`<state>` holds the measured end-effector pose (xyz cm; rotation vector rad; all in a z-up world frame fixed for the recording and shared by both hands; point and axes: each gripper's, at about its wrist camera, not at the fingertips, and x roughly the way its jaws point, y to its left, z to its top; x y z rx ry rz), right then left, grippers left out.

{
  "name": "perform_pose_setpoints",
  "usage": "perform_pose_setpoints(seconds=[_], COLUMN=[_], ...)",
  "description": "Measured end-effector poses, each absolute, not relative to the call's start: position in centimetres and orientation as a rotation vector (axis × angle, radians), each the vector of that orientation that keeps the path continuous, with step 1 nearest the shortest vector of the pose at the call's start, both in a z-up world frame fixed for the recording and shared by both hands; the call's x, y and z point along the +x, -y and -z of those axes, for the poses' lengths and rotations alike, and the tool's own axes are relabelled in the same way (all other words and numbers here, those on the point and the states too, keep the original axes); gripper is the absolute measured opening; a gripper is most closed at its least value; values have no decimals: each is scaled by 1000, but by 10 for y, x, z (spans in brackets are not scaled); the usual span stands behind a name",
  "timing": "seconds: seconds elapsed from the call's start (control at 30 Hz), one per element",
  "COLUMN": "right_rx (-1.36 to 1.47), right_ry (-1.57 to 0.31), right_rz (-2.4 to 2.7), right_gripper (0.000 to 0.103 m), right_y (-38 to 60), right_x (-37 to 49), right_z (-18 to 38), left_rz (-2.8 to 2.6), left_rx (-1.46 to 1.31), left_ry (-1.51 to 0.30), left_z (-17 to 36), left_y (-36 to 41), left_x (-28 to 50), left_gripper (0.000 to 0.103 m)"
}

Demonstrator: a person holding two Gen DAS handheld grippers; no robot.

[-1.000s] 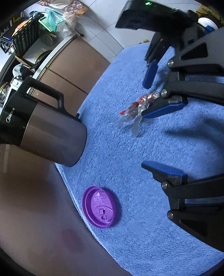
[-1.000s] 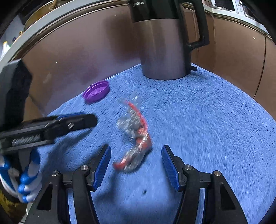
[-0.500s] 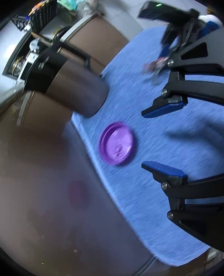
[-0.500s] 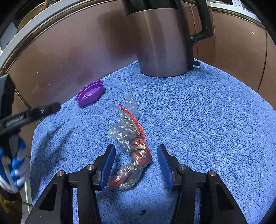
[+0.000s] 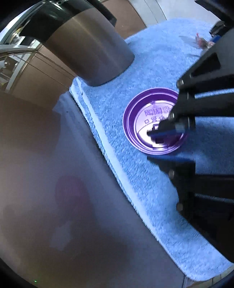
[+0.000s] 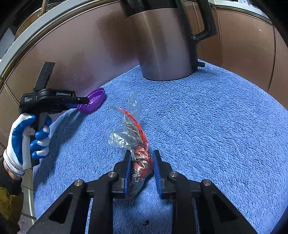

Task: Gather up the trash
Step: 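Grasp the purple cup lid with the left gripper while the right grasps the clear red-striped wrapper, then carry the purple lid and clear wrapper over the steel bin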

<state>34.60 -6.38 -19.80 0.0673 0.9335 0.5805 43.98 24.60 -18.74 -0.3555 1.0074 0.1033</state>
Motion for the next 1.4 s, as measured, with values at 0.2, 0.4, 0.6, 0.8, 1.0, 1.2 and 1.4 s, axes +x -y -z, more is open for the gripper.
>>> perform_pose_setpoints(seconds=[0.2, 0.4, 0.6, 0.8, 1.0, 1.2, 1.4], right_rx=[67, 81, 106, 118, 143, 235, 315], right_ry=[-919, -873, -798, -718, -704, -755, -836], right_rz=[-581, -560, -485, -361, -197, -23, 75], right_gripper=[19, 19, 19, 19, 19, 19, 19], right_y=[72, 99, 152, 228, 310, 400, 457], right_x=[325, 285, 237, 182, 135, 100, 91], right_z=[187, 162, 127, 96, 99, 131, 182], left_rz=[-94, -47, 59, 201, 398, 582, 681], left_rx=[-388, -380, -342, -285, -178, -44, 66], left_ry=[-976, -922, -864, -810, -801, -863, -999], left_z=[180, 153, 113, 73, 51, 70, 126], left_y=[-238, -218, -173, -107, 0, 124, 230], left_x=[411, 362, 304, 258, 228, 212, 207], left_gripper=[4, 3, 3, 3, 3, 4, 4])
